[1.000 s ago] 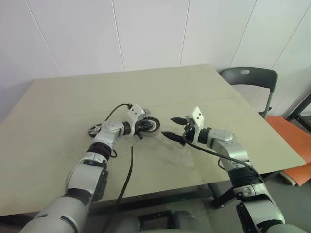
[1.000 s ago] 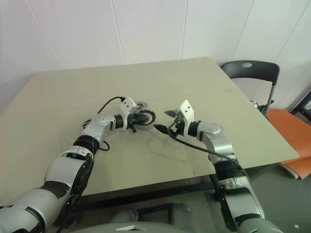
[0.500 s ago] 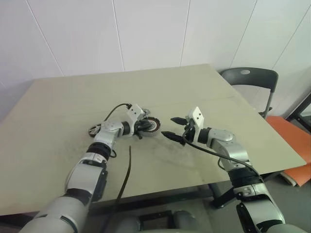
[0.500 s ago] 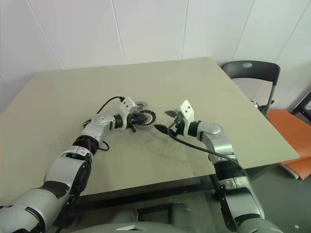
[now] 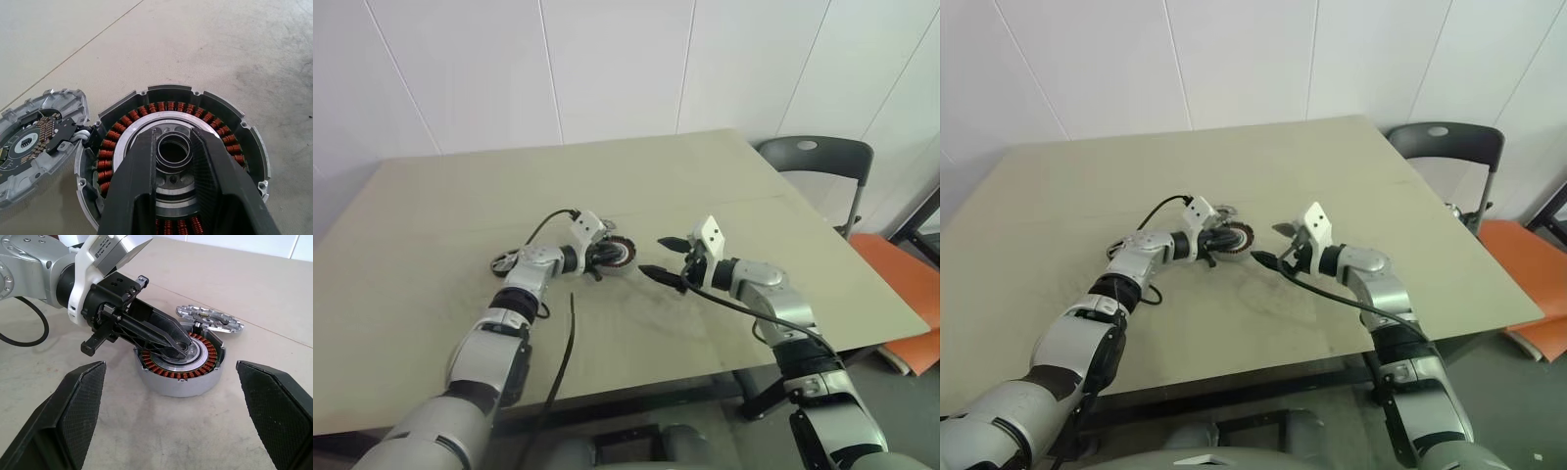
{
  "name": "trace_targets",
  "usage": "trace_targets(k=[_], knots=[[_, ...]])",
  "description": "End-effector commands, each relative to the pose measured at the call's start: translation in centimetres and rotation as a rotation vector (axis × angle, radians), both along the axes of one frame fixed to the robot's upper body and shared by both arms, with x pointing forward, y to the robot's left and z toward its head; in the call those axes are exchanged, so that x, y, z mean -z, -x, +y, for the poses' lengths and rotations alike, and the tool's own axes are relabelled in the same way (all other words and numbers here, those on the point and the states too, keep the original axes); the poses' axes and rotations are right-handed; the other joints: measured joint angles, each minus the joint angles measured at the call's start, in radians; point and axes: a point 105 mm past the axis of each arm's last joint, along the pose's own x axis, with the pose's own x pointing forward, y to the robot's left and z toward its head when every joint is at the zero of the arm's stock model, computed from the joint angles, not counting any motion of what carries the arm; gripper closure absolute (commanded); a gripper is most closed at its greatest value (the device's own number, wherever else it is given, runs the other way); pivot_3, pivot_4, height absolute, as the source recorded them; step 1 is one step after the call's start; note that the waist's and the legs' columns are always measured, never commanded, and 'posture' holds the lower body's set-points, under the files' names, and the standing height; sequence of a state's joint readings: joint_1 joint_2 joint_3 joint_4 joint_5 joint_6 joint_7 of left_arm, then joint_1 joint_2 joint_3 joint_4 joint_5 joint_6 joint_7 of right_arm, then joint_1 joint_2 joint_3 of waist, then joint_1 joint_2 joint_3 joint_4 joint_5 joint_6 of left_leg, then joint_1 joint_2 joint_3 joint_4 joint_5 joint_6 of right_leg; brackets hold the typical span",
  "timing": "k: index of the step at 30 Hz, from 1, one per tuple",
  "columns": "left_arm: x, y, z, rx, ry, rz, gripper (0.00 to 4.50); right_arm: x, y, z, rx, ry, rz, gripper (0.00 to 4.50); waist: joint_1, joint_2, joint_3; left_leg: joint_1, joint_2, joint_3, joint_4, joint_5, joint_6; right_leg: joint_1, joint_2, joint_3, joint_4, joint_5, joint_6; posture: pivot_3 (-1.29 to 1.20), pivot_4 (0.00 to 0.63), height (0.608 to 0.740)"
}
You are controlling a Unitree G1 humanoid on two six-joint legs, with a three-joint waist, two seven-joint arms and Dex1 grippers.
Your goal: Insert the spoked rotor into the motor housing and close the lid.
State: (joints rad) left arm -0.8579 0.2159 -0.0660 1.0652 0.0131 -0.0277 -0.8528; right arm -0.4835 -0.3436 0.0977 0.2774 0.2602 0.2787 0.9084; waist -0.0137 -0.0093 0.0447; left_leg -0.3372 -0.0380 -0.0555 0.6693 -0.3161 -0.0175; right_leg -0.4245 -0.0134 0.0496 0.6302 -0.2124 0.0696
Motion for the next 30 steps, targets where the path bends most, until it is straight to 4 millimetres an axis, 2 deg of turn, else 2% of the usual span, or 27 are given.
trace_targets(k=[1,30], knots=[[-0.23,-0.14,0.49,0.002,-0.026,-0.015,3.8,-1.72,-0.26,0.04,-0.001,-0.033,-0.06,0.0,0.0,0.0,0.0,0.0,0.0,0.0,0.0,0.0,0.0,0.0,0.0,0.0,0.0,0.0,0.0,0.0,0.0,0.74],[0.01,-0.07,0.22,0.002,-0.025,-0.01,3.8,-1.73,-0.22,0.01,-0.001,-0.033,-0.06,0.0,0.0,0.0,0.0,0.0,0.0,0.0,0.0,0.0,0.0,0.0,0.0,0.0,0.0,0.0,0.0,0.0,0.0,0.74]])
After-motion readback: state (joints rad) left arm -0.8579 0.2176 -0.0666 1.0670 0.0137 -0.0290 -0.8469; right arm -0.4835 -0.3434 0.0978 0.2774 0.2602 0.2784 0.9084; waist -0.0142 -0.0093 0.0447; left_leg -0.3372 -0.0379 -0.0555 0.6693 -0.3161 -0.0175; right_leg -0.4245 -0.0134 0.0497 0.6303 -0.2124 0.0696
